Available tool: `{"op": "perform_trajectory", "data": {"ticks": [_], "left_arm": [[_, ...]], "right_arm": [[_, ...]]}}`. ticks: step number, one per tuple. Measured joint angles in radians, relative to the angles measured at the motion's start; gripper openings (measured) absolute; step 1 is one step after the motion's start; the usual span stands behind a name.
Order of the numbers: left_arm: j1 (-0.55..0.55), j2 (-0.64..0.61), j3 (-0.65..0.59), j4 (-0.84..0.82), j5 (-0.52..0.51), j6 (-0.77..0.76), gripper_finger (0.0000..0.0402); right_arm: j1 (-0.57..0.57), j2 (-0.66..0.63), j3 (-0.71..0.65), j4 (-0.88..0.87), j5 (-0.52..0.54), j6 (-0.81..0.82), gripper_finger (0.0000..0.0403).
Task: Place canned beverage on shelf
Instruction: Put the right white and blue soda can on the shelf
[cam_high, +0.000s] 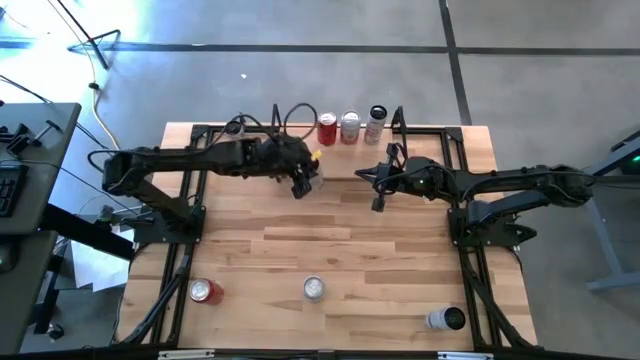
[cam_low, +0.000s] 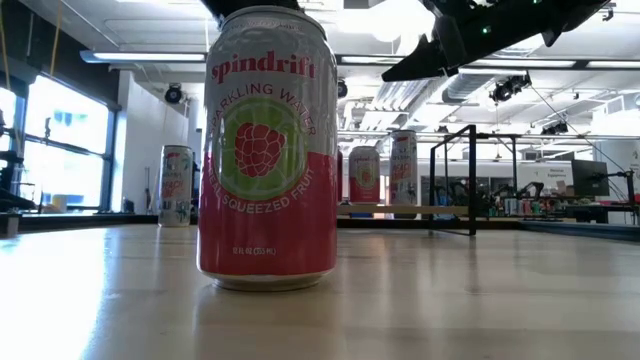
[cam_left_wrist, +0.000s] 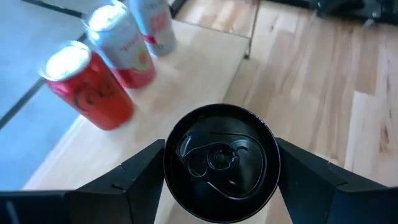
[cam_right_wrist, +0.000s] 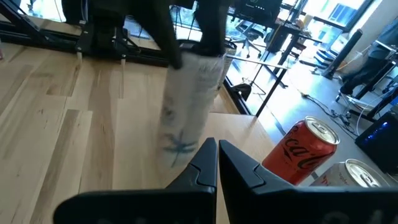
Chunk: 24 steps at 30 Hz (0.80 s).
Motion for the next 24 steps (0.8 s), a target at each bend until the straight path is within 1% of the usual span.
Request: {"op": "perform_trajectory", "data": {"ticks": [5,8,15,21,24], "left_arm": [[0.08,-0.017,0.002,-0.01,0.012,0.038,0.0246],[0.139,-0.017,0.002,-0.026,0.059,0.074,0.0246],[0.276,-0.017,0.002,-0.006,0.157,0.147,0.0245],[0.361,-0.005,0.004,-0.001,0.184,0.213,0.0245],[0.396,0.021,0.042,-0.021,0.21,0.227,0.0245]], "right_arm": [[0.0,0.0,0.0,-0.002,0.0,0.0,0.0],[0.0,0.0,0.0,-0.002,0.0,0.0,0.0],[0.0,0.0,0.0,-0.002,0.0,0.0,0.0],[0.0,0.0,0.0,-0.002,0.0,0.0,0.0],[0.0,0.0,0.0,-0.002,0.0,0.0,0.0]]}}
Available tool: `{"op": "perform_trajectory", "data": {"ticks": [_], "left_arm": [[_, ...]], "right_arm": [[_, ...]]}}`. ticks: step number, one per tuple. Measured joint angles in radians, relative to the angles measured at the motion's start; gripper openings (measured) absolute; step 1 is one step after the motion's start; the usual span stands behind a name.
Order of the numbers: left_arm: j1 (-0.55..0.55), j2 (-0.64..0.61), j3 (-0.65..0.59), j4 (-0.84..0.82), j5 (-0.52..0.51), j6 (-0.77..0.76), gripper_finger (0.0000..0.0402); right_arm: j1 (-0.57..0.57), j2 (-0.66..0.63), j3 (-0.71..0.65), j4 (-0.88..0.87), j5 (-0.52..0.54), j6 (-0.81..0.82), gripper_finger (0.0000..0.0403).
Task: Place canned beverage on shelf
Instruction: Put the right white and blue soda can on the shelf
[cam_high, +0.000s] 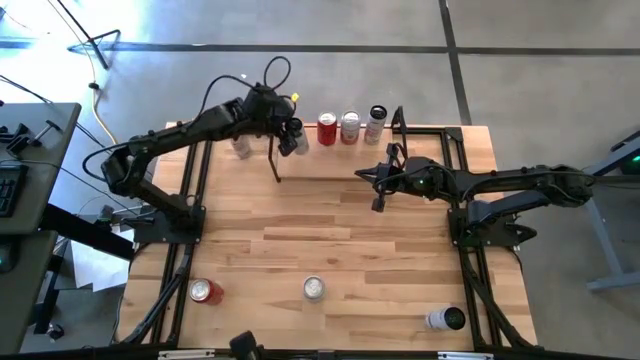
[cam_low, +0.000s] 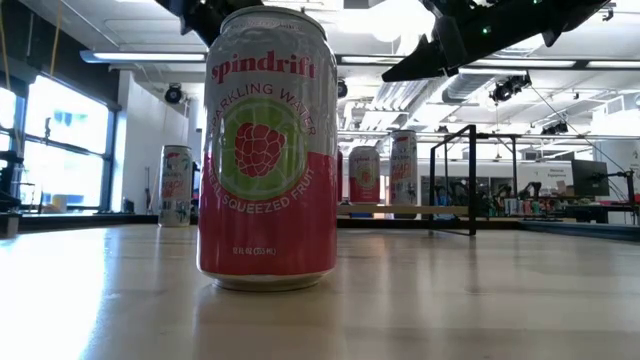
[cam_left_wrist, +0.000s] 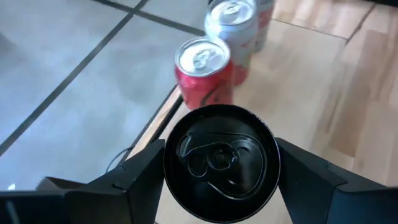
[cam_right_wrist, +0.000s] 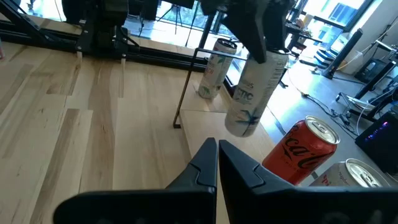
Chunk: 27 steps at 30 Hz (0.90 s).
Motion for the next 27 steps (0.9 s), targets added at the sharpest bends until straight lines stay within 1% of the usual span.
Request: {"op": "perform_trajectory", "data": {"ticks": [5,8,12,17,21,27], "left_arm": [[0.029,0.089,0.129,-0.053,0.018,0.041,0.0245],[0.044,0.145,0.208,-0.116,0.018,0.059,0.0245],[0.063,0.208,0.278,-0.179,0.017,0.078,0.0245],[0.078,0.243,0.293,-0.196,0.013,0.104,0.0245],[0.091,0.252,0.293,-0.178,0.016,0.129,0.0245],[0.107,0.274,0.293,-0.172,0.019,0.122,0.0245]], "right_arm": [[0.0,0.0,0.0,0.0,0.0,0.0,0.0],[0.0,0.0,0.0,0.0,0.0,0.0,0.0],[0.0,0.0,0.0,0.0,0.0,0.0,0.0],[0.0,0.0,0.0,0.0,0.0,0.0,0.0],[0.0,0.0,0.0,-0.001,0.0,0.0,0.0],[0.0,0.0,0.0,-0.001,0.0,0.0,0.0]]}}
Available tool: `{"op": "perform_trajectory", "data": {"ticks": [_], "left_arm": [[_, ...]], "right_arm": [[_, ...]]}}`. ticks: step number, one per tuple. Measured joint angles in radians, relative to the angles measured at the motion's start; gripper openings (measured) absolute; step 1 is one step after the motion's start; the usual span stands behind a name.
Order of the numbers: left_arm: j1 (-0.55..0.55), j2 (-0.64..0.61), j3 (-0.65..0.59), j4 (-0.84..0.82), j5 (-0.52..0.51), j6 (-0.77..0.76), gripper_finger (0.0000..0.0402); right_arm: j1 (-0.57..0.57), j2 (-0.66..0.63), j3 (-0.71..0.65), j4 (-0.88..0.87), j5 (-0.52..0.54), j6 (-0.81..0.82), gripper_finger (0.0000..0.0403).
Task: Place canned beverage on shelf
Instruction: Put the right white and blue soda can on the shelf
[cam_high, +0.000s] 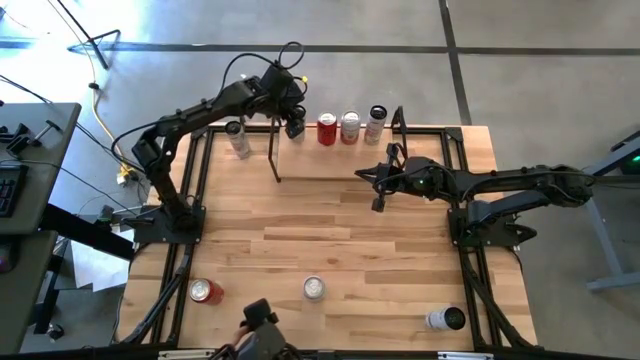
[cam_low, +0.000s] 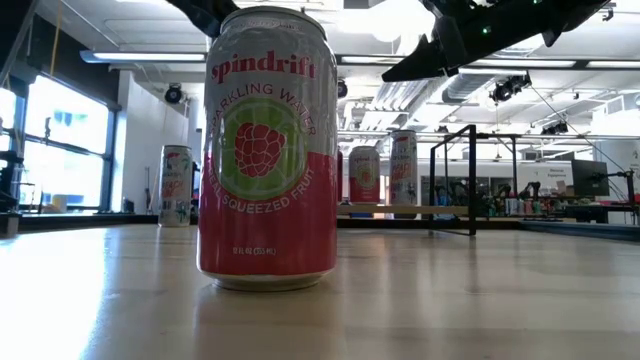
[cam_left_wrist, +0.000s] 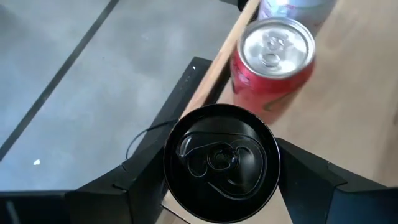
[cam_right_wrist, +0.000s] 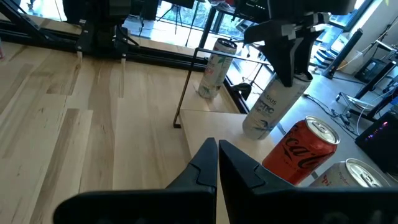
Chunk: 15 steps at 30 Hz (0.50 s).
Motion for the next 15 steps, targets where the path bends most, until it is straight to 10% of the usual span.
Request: {"op": "perform_trajectory", "data": {"ticks": [15], "left_arm": [[-0.001,0.002,0.0,0.016,0.026,-0.016,0.0253]], "right_arm": [[0.0,0.0,0.0,0.0,0.0,0.0,0.0]]}}
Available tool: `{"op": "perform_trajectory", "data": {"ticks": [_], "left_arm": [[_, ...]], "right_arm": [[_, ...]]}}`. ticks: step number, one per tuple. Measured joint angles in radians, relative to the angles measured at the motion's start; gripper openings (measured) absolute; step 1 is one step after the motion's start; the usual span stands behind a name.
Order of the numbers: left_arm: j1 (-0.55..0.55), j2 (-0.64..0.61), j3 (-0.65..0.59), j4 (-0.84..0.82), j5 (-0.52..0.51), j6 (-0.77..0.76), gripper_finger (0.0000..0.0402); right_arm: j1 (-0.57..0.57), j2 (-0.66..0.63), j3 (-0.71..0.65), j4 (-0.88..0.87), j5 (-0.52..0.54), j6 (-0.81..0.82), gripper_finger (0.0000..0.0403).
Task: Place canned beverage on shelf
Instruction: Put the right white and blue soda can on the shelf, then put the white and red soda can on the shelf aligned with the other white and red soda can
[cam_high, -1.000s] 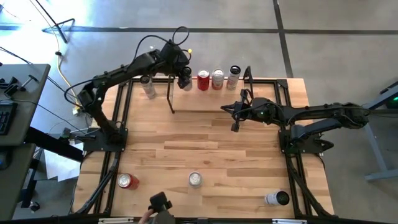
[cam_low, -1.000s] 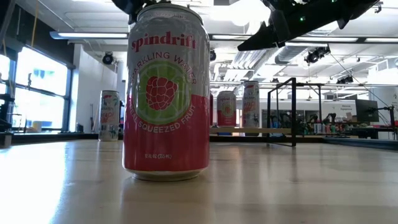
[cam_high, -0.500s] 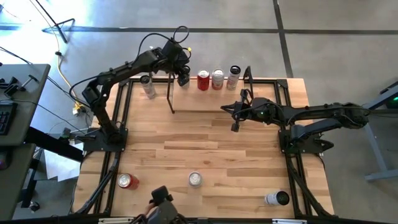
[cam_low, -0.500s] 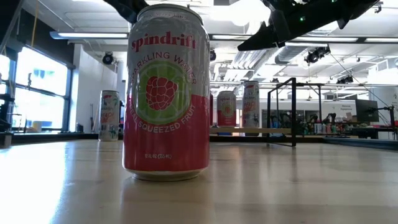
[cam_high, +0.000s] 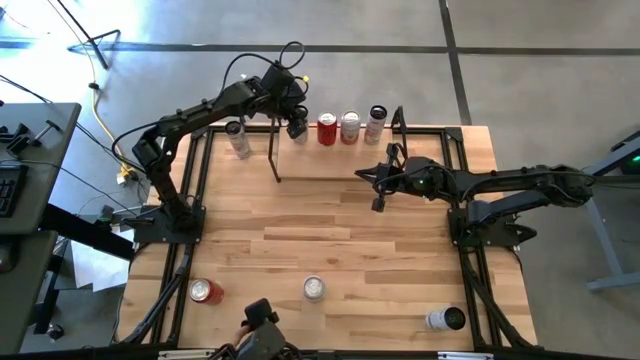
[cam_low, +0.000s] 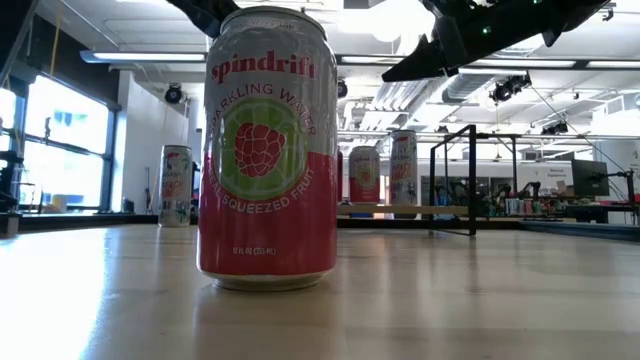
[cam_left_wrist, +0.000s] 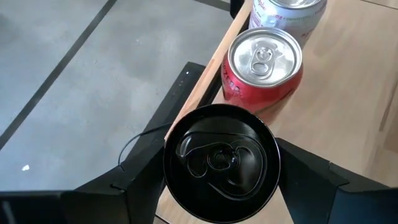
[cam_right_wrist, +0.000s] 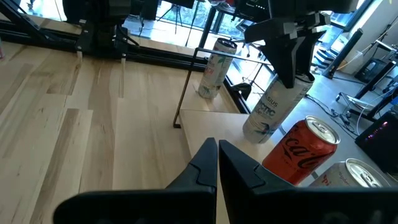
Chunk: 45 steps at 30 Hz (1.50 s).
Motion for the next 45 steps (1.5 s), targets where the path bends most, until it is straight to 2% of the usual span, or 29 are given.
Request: {"op": "perform_trajectory", "data": {"ticks": [16,26,35,45], "left_arm": [[0.0,0.0,0.0,0.004,0.001,-0.011,0.0256],[0.0,-0.004,0.0,0.012,0.002,-0.023,0.0304],[0.0,-0.006,0.0,0.008,-0.006,-0.028,0.0311],[-0.014,-0.097,0.0,-0.032,-0.008,-0.002,0.0311]], "right_arm": [[0.0,0.0,0.0,-0.004,0.0,0.0,0.0],[0.0,0.0,0.0,-0.006,0.0,0.0,0.0],[0.0,0.0,0.0,-0.007,0.0,0.0,0.0],[0.0,0.0,0.0,-0.016,0.0,0.0,0.0]]}}
